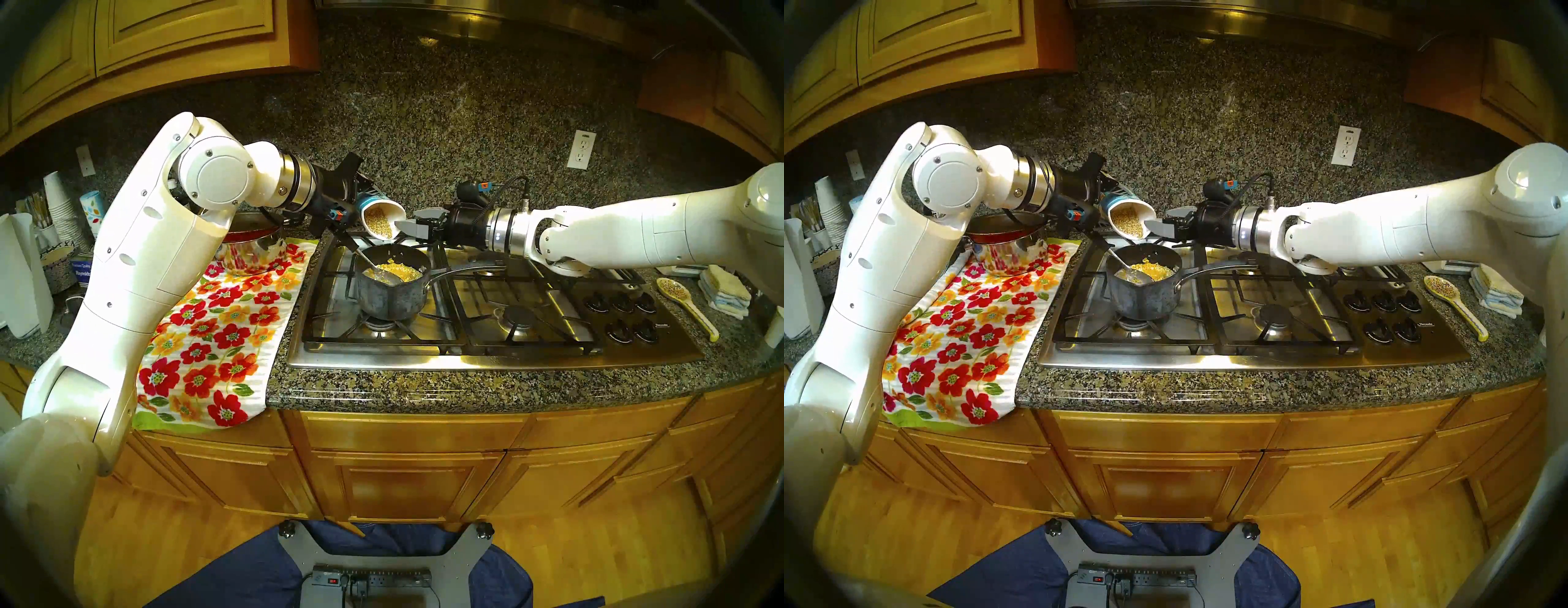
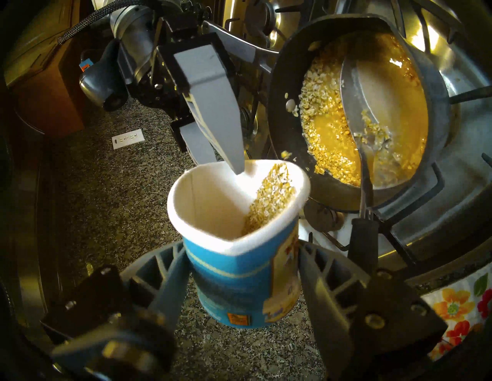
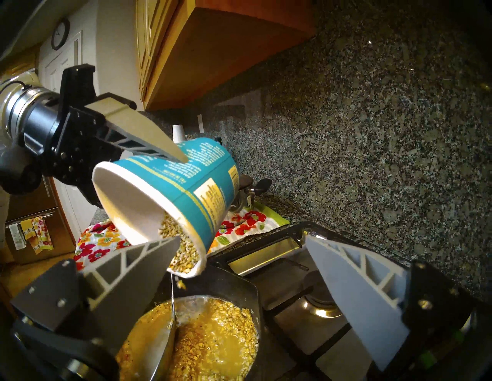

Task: Pour oats into pot and stir with a spoon

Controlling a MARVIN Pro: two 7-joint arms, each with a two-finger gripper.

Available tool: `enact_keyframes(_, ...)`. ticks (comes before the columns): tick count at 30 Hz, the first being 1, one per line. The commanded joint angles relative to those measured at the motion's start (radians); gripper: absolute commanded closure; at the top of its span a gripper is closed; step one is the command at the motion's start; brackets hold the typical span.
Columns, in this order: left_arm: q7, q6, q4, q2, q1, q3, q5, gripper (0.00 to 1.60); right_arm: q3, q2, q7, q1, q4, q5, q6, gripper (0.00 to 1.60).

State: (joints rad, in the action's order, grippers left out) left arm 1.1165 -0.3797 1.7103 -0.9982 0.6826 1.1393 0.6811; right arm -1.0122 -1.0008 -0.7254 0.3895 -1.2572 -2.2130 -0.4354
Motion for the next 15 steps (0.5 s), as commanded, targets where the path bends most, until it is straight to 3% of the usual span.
enact_keyframes(1, -0.021, -0.002, 0.017, -0.002, -0.03, 0.027, 0.001, 0.88, 0.002, 0.05, -0.006, 0.088, -0.025, 0.009, -0.004, 0.0)
enact_keyframes(15, -0.043, -0.033, 0.027, 0.003, -0.024, 0.023, 0.038, 0.88, -0.021, 0.104, -0.016, 0.16, -0.049, 0.025, 0.0, 0.0)
